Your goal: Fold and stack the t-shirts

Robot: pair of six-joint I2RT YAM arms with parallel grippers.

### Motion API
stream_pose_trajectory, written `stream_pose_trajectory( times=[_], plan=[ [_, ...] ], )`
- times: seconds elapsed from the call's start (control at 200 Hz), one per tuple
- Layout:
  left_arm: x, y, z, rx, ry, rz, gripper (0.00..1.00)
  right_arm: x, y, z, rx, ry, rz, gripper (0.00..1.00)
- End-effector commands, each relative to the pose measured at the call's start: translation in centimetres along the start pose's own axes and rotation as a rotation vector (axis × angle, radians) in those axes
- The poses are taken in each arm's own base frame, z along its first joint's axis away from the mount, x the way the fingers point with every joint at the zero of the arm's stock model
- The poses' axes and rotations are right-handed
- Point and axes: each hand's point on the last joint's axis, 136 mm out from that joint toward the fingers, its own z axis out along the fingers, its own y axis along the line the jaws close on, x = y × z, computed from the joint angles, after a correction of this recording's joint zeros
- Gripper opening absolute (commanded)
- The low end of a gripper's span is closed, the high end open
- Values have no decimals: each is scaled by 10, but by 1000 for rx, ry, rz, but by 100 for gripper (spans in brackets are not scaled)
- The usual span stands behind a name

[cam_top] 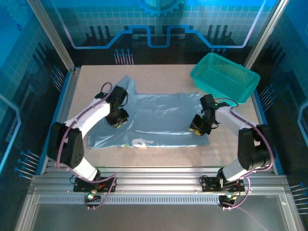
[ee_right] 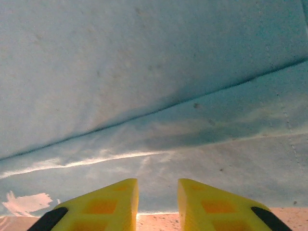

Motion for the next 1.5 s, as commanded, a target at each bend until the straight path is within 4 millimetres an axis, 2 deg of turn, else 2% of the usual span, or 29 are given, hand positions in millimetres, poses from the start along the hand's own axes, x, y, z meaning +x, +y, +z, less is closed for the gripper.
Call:
stream_pose_trajectory(
  times=[0.0,0.12,0.265,0.42,0.595,0.74,0.87,1.01,1.146,1.196,1.331,1.426,1.496],
  plan=[
    [32,-5,30,105,133,-184,20,7,4,9,1,28,12,26],
    [56,-29,41,163,183,-161,10,10,0,26,23,65,50,22],
    [79,-49,51,126,206,-64,6,-3,6,32,32,54,64,19],
    [82,-65,54,132,207,-9,6,-31,11,37,43,21,73,23],
    [83,-103,44,203,213,98,5,-64,19,36,16,-15,119,26],
    [99,-139,42,261,258,235,4,-74,23,39,6,-2,161,27],
    [115,-158,43,274,303,321,1,-80,23,33,9,-22,172,28],
    [124,-168,50,285,339,347,0,-84,19,7,18,-109,140,28],
    [121,-171,63,261,330,353,0,-71,9,-17,30,-162,97,29],
    [118,-170,70,243,328,354,0,-61,2,-18,35,-155,91,29],
    [100,-164,88,200,297,327,0,-40,-18,-5,52,-117,104,24],
    [88,-162,94,190,284,309,0,-40,-25,5,58,-101,125,20],
    [83,-163,90,197,280,311,0,-46,-26,10,66,-99,137,19]
  ],
)
